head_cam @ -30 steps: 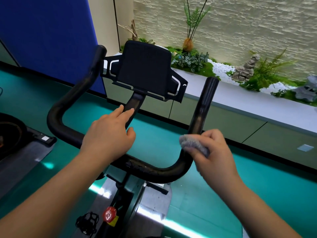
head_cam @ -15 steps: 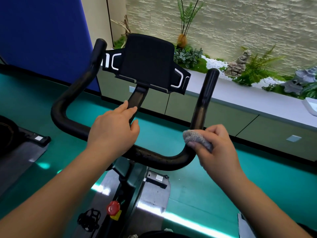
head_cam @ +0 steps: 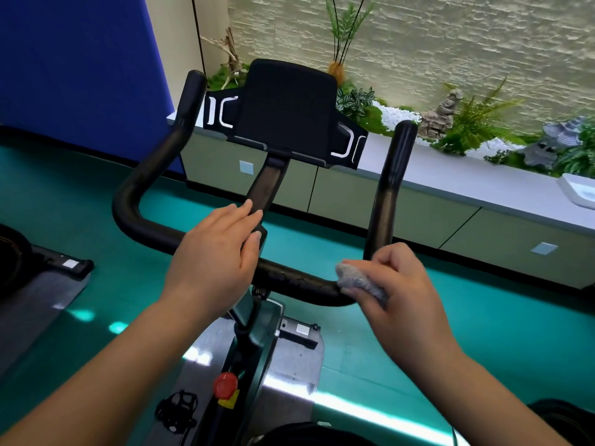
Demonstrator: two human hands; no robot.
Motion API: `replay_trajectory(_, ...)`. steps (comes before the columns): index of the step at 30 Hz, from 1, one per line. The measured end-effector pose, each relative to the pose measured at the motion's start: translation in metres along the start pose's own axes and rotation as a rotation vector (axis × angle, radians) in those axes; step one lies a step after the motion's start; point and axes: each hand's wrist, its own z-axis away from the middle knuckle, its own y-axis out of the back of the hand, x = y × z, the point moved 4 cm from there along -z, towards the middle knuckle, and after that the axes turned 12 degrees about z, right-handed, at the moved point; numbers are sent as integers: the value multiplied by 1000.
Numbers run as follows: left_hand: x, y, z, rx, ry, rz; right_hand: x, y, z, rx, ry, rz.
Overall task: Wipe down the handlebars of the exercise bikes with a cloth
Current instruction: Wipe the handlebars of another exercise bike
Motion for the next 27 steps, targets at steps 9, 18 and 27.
replay_trajectory(9,-5,2,4,-10,-43,58,-14,-2,-1,-19,70,117)
replay_trajectory(18,-8,4,4,22,-79,113,-69,-25,-21,-54,213,202)
replay_trajectory(27,-14,5,6,16,-97,179,-45,-23,-11,-18,173,178)
